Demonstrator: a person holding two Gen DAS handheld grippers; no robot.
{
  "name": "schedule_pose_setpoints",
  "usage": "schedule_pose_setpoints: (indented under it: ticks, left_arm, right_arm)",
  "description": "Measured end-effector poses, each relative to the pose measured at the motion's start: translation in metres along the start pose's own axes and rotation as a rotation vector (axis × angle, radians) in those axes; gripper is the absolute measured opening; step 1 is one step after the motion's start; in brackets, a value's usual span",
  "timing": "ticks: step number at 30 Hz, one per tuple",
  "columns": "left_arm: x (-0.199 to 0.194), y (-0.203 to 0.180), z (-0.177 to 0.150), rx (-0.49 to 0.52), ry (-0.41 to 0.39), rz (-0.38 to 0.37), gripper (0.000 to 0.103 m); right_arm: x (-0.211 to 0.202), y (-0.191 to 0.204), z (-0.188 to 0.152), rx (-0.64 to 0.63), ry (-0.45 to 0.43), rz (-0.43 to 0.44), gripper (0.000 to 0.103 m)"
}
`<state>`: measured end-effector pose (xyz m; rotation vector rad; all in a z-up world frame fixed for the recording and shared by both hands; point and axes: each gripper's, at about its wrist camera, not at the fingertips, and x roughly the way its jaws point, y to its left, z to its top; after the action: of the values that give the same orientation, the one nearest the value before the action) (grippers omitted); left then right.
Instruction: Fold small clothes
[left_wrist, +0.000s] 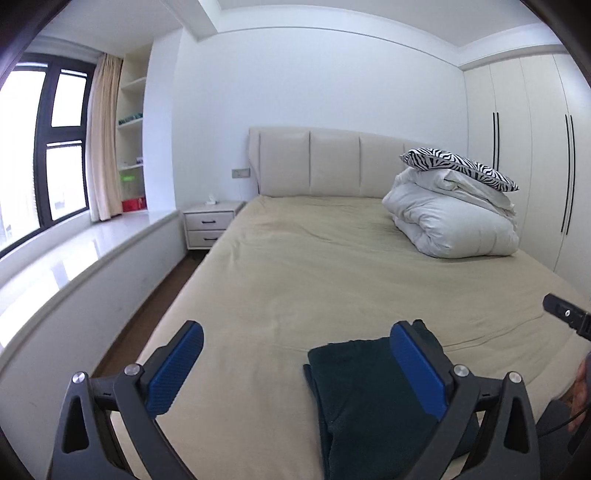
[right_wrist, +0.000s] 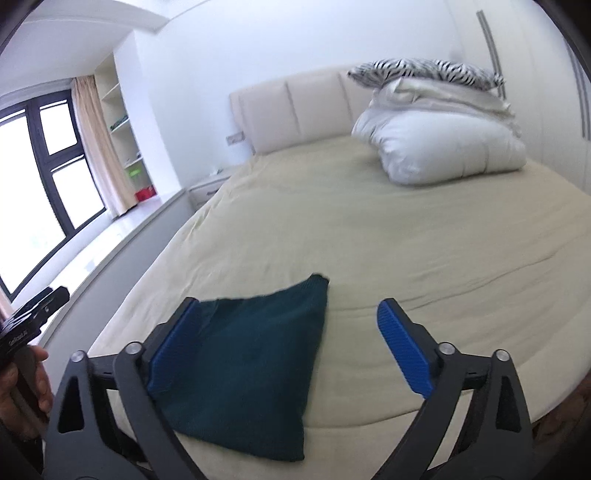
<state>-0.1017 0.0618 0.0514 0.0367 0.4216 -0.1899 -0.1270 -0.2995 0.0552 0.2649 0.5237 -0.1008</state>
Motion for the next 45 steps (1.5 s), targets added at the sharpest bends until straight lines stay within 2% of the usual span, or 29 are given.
schedule_pose_setpoints:
  ticks: [2, 4, 5, 9, 16, 19, 23, 31, 38, 45]
  left_arm:
    - [-0.007, -0.003, 0.004, 0.012, -0.010, 0.087, 0.103]
    - [-0.011, -0.002, 0.002, 0.009, 0.019, 0.192, 0.103]
    - [-0.010, -0.002, 0.001, 0.014, 0.028, 0.211, 0.103]
    - [0.016, -0.003, -0.005, -0.016, 0.141, 0.137, 0.103]
    - [0.076, -0.011, -0.042, -0.033, 0.383, 0.102, 0.103]
    - [0.091, -0.012, -0.063, -0.043, 0.450, 0.104, 0.103]
    - [0.100, -0.016, -0.083, -0.035, 0.504, 0.114, 0.103]
    - [0.104, -0.019, -0.093, -0.029, 0.535, 0.111, 0.103]
    - [0.105, -0.018, -0.095, -0.034, 0.543, 0.094, 0.103]
    - [0.103, -0.017, -0.095, -0.034, 0.545, 0.085, 0.103]
  right_arm:
    - [-0.018, 0.009, 0.006, -0.008, -0.089, -0.071, 0.103]
    - [-0.028, 0.016, 0.012, -0.023, -0.137, -0.110, 0.103]
    - [-0.033, 0.021, 0.015, -0.036, -0.152, -0.122, 0.103]
    - [-0.041, 0.040, 0.022, -0.086, -0.144, -0.111, 0.103]
    - [0.011, 0.054, -0.001, -0.107, 0.148, -0.093, 0.103]
    - [0.031, 0.050, -0.017, -0.081, 0.222, -0.120, 0.103]
    - [0.052, 0.043, -0.032, -0.076, 0.270, -0.160, 0.103]
    - [0.086, 0.036, -0.060, -0.093, 0.369, -0.209, 0.103]
    - [0.107, 0.034, -0.070, -0.108, 0.411, -0.210, 0.103]
    - [0.106, 0.040, -0.072, -0.116, 0.419, -0.200, 0.103]
